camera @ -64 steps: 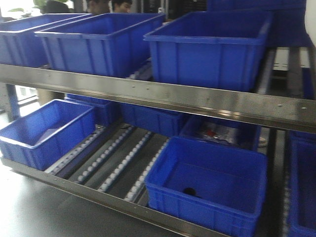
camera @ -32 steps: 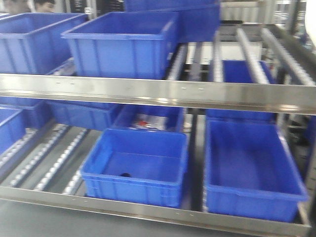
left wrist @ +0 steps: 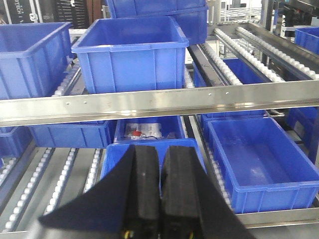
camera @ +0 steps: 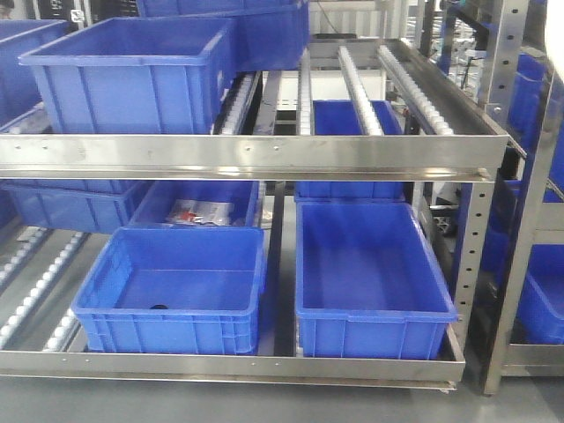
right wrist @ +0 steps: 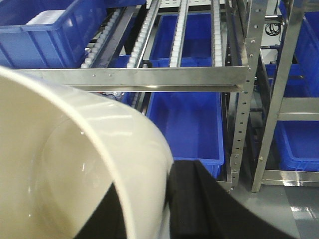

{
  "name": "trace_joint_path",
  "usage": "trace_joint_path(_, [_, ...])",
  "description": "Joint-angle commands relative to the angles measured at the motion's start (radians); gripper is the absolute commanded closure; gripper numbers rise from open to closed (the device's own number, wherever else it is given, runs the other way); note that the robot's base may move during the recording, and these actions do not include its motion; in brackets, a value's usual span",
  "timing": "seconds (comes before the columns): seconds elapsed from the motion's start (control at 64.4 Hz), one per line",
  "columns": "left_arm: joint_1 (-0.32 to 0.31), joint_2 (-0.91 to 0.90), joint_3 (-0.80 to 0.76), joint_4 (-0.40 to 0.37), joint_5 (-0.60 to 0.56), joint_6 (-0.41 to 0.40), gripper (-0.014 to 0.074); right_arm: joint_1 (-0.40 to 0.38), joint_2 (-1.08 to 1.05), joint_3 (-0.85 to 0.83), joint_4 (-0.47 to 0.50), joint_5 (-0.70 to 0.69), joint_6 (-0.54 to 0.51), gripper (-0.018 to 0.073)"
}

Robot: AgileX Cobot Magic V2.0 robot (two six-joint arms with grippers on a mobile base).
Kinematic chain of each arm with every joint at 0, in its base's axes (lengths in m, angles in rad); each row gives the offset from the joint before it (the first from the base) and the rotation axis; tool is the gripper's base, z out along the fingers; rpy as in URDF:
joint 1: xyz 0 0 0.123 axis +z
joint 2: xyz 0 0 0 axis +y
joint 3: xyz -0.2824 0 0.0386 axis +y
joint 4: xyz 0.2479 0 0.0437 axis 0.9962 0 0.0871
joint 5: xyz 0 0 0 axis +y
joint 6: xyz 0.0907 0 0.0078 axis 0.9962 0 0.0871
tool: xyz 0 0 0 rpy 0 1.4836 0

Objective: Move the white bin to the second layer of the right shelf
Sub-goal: 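Drive up to the roller shelf rack and stop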

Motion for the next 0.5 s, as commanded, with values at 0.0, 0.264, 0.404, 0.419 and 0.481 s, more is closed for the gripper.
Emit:
trace_joint_path(0.0, [-0.004,-0.014,0.037,-0.005,-0.085,-0.004,0.0512,-0.006,0.010,-0.031,-0.003,-0.110,-0.004,0.0502])
trace_joint_path(0.264, [-0.004,-0.014,0.037,-0.005,-0.085,-0.004,0.0512,-0.006,0.011,-0.031,-0.003,-0.110,-0.004,0.0502])
trace_joint_path(0.404, [-0.004,-0.014,0.037,-0.005,-0.085,-0.004,0.0512,-0.006,0.011,-0.031,-0.003,-0.110,-0.004,0.0502])
trace_joint_path(0.419, [-0.004,-0.014,0.037,-0.005,-0.085,-0.004,0.0512,-0.006,0.011,-0.031,-0.003,-0.110,-0.004,0.0502])
trace_joint_path(0.481, [-0.004,-0.014,0.037,-0.005,-0.085,-0.004,0.0512,-0.006,0.011,-0.031,-0.003,-0.110,-0.004,0.0502])
